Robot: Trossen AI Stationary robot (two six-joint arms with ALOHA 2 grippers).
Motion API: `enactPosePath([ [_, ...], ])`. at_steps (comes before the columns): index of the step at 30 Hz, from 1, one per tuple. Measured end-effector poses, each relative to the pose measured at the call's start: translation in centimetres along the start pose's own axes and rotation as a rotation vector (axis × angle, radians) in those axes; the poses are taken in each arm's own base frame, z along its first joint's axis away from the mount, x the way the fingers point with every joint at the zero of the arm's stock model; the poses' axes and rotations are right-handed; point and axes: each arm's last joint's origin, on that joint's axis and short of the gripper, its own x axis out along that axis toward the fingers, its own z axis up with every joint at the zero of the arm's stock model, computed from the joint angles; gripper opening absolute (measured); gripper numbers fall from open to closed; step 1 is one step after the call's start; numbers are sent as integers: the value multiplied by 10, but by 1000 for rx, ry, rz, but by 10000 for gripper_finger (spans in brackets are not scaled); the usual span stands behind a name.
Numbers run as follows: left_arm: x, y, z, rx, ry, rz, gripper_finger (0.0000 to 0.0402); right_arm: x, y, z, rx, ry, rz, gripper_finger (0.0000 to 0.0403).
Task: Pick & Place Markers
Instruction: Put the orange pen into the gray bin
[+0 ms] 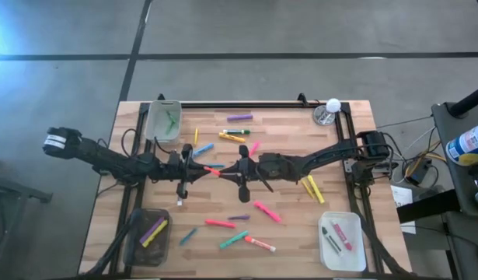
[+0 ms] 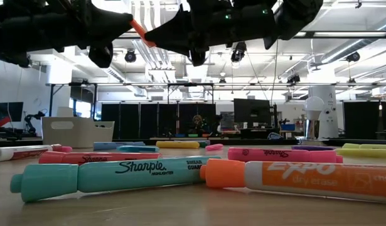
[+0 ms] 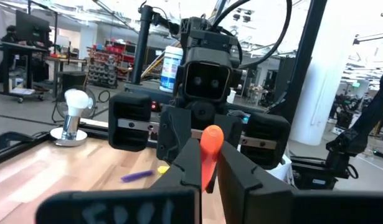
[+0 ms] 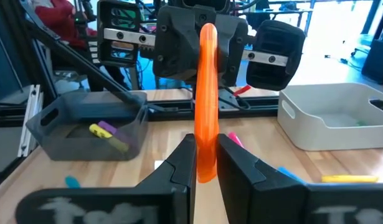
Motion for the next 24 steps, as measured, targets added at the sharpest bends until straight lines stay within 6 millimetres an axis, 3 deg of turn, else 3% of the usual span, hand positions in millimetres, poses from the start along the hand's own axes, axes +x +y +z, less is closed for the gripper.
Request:
enactPosePath([
  [7, 0, 1, 0, -8, -7, 32, 24, 0, 0, 0, 3, 1, -7, 57],
  [16, 4, 2, 19, -4, -101, 151, 22, -1, -3, -17, -2, 157, -89, 145],
  [19, 8, 8, 29, 19, -60, 288, 22, -3, -4, -24, -19, 232, -98, 163],
  [24, 15, 27, 48, 132, 213, 632, 22, -5, -5, -31, -23, 277, -101, 170],
])
